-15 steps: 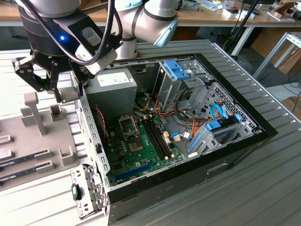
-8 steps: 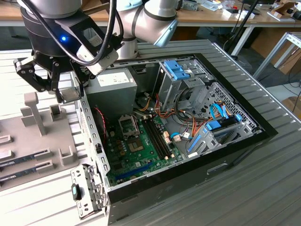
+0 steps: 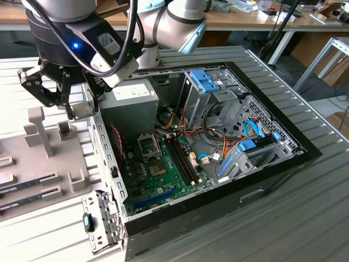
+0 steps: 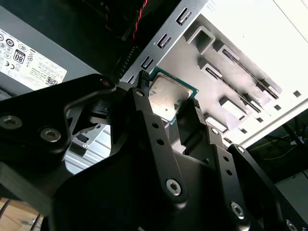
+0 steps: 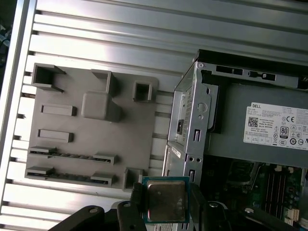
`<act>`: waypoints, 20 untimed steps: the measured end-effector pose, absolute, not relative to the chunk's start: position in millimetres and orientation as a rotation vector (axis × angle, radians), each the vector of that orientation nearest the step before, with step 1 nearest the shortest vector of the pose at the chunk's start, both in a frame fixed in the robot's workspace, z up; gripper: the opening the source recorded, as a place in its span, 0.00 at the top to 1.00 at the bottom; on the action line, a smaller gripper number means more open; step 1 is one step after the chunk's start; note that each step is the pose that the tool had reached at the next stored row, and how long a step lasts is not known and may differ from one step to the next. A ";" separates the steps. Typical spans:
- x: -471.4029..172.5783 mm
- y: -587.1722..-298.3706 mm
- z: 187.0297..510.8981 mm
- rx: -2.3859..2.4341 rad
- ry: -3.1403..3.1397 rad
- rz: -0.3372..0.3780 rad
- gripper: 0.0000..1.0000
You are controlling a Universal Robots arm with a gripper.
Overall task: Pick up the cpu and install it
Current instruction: 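Pick up the cpu and move it towards the insertion slot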
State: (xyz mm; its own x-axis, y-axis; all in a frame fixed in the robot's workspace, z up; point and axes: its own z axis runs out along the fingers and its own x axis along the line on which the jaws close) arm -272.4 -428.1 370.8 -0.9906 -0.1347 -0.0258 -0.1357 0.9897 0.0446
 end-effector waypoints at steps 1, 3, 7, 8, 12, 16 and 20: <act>-272.1 -428.2 370.7 -0.212 3.111 0.072 0.53; -271.8 -428.3 370.6 -0.211 3.111 0.072 0.53; -270.8 -428.5 370.1 -0.211 3.111 0.072 0.53; -270.5 -428.6 369.9 -0.211 3.111 0.072 0.53; -269.6 -428.6 369.6 -0.211 3.111 0.072 0.53; -268.3 -428.8 369.1 -0.212 3.111 0.072 0.53; -267.2 -428.9 368.7 -0.211 3.111 0.072 0.53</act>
